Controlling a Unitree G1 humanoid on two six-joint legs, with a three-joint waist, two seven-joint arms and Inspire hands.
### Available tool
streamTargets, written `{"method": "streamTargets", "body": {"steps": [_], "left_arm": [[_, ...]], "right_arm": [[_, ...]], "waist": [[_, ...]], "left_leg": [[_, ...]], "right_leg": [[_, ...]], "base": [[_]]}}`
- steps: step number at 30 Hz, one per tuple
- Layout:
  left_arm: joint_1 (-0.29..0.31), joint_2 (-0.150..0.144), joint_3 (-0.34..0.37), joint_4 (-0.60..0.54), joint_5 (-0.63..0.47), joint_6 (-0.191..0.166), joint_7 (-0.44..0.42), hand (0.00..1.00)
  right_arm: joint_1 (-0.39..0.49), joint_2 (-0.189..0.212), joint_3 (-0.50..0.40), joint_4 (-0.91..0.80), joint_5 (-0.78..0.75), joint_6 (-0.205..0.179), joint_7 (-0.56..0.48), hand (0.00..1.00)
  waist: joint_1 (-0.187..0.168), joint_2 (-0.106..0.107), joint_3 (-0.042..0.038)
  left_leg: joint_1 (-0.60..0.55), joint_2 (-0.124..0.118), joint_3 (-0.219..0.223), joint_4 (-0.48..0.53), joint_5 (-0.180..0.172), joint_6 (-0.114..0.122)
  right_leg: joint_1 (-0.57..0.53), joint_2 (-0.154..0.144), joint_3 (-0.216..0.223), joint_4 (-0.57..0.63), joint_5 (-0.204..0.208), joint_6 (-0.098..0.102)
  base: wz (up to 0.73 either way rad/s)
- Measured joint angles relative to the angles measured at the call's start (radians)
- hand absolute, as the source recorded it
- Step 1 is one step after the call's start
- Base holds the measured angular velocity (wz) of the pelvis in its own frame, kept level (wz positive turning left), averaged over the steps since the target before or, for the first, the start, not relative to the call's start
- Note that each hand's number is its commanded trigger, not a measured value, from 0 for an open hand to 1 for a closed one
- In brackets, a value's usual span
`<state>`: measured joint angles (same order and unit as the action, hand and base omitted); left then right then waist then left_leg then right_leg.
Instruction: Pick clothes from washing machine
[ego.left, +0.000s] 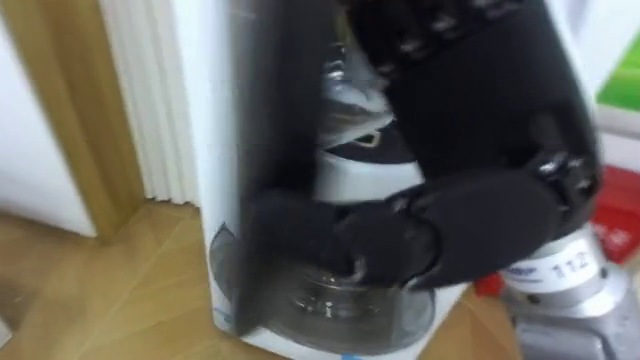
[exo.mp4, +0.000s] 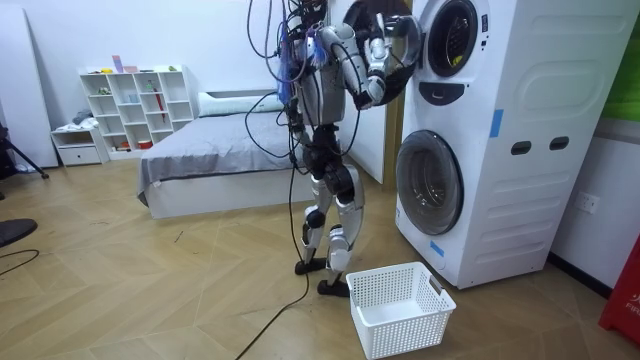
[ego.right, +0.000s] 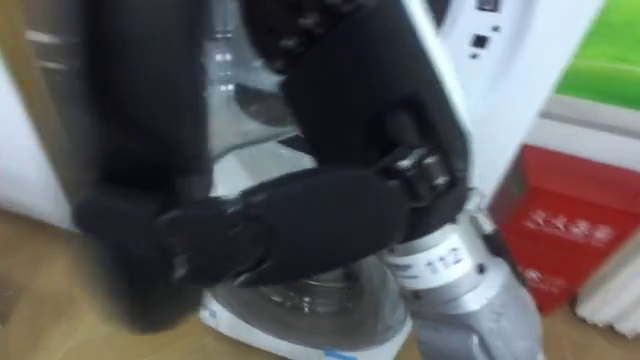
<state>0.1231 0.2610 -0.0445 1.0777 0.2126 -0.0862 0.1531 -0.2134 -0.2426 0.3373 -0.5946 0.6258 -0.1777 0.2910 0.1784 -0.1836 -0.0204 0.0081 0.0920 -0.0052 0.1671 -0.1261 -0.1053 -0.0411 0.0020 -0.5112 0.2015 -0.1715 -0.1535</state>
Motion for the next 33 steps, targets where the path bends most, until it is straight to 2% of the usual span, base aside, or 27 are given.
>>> {"method": "streamTargets", "body": {"steps": [2, 5, 8, 11, 13, 17, 21, 23, 25, 27, 29, 31, 33], "left_arm": [[0.003, -0.001, 0.000, 0.003, 0.001, -0.001, 0.011, 0.00], [0.004, 0.002, 0.001, 0.027, 0.001, 0.000, 0.024, 0.00], [0.010, 0.005, 0.000, 0.045, 0.001, 0.012, 0.035, 0.00], [0.010, 0.004, -0.002, 0.045, 0.000, 0.014, 0.036, 0.00], [0.012, 0.004, -0.003, 0.045, 0.000, 0.014, 0.038, 0.00], [0.012, 0.004, -0.006, 0.043, 0.000, 0.013, 0.044, 0.00], [0.012, 0.003, -0.006, 0.041, 0.001, 0.013, 0.044, 0.00], [0.007, 0.003, -0.007, 0.042, 0.004, 0.014, 0.043, 0.00], [0.006, 0.002, -0.008, 0.042, -0.003, 0.015, 0.043, 0.00], [0.008, 0.002, -0.007, 0.042, -0.003, 0.017, 0.044, 0.00], [0.010, -0.003, 0.007, 0.042, -0.005, 0.019, 0.048, 0.00], [0.017, -0.005, 0.010, 0.042, -0.006, 0.019, 0.061, 0.00], [0.019, -0.012, 0.022, 0.042, -0.006, 0.019, 0.062, 0.00]], "right_arm": [[-0.005, -0.007, 0.053, 0.000, 0.000, 0.006, 0.055, 0.00], [-0.004, -0.037, 0.097, 0.007, -0.006, 0.012, 0.116, 0.00], [-0.003, -0.045, 0.115, 0.027, -0.007, 0.030, 0.159, 0.00], [-0.003, -0.047, 0.116, 0.041, -0.006, 0.030, 0.179, 0.00], [-0.002, -0.048, 0.123, 0.041, -0.006, 0.030, 0.188, 0.00], [-0.002, -0.051, 0.151, 0.041, -0.009, 0.030, 0.201, 0.00], [-0.002, -0.063, 0.150, 0.041, -0.018, 0.030, 0.203, 0.00], [-0.002, -0.069, 0.145, 0.041, -0.021, 0.039, 0.202, 0.00], [-0.003, -0.069, 0.143, 0.040, -0.039, 0.046, 0.192, 0.00], [-0.003, -0.071, 0.130, 0.037, -0.066, 0.048, 0.174, 0.00], [-0.002, -0.077, 0.082, 0.036, -0.092, 0.050, 0.134, 0.00], [-0.001, -0.086, 0.029, 0.032, -0.114, 0.050, 0.103, 0.00], [0.010, -0.086, -0.054, 0.032, -0.122, 0.048, 0.044, 0.00]], "waist": [[0.007, -0.008, 0.0028], [0.045, -0.005, 0.0055], [0.050, -0.005, 0.0074], [0.061, -0.001, 0.0122], [0.069, 0.002, 0.0162], [0.070, 0.002, 0.0163], [0.069, 0.002, 0.0170], [0.050, 0.004, 0.0236], [0.053, 0.006, 0.0267], [0.047, 0.008, 0.0292], [0.043, 0.010, 0.0305], [0.017, 0.013, 0.0321], [-0.012, 0.026, 0.0387]], "left_leg": [[0.005, -0.001, -0.004, 0.001, -0.001, 0.001], [0.002, -0.004, -0.009, 0.001, -0.008, 0.007], [-0.006, -0.013, -0.029, 0.001, -0.010, 0.011], [-0.018, -0.014, -0.033, 0.001, -0.017, 0.021], [-0.020, -0.017, -0.039, -0.001, -0.018, 0.024], [-0.022, -0.019, -0.046, -0.001, -0.018, 0.023], [-0.012, -0.027, -0.055, -0.002, -0.019, 0.027], [-0.003, -0.035, -0.058, -0.003, -0.019, 0.027], [0.006, -0.037, -0.043, -0.005, -0.022, 0.032], [0.007, -0.037, -0.019, -0.005, -0.024, 0.035], [0.015, -0.037, 0.001, -0.008, -0.028, 0.039], [0.021, -0.036, 0.007, -0.007, -0.032, 0.043], [0.031, -0.034, 0.036, -0.007, -0.037, 0.047]], "right_leg": [[0.023, -0.001, -0.023, -0.013, -0.003, 0.008], [0.029, -0.004, -0.031, -0.015, 0.001, 0.016], [0.031, -0.013, -0.052, -0.013, -0.002, 0.028], [0.024, -0.015, -0.056, -0.011, -0.006, 0.055], [0.024, -0.017, -0.060, -0.011, -0.008, 0.061], [0.025, -0.019, -0.065, -0.013, -0.016, 0.075], [0.037, -0.021, -0.065, -0.014, -0.018, 0.078], [0.052, -0.022, -0.033, -0.014, -0.011, 0.065], [0.054, -0.022, -0.003, -0.016, -0.013, 0.052], [0.054, -0.022, 0.008, -0.017, -0.013, 0.053], [0.045, -0.020, 0.038, -0.018, -0.012, 0.055], [0.046, -0.018, 0.050, -0.019, -0.011, 0.057], [0.048, -0.013, 0.077, -0.020, -0.003, 0.059]], "base": [[0.38], [0.11], [0.24], [0.11], [0.07], [0.07], [0.10], [0.27], [-0.06], [-0.20], [-0.35], [-0.26], [-0.29]]}}
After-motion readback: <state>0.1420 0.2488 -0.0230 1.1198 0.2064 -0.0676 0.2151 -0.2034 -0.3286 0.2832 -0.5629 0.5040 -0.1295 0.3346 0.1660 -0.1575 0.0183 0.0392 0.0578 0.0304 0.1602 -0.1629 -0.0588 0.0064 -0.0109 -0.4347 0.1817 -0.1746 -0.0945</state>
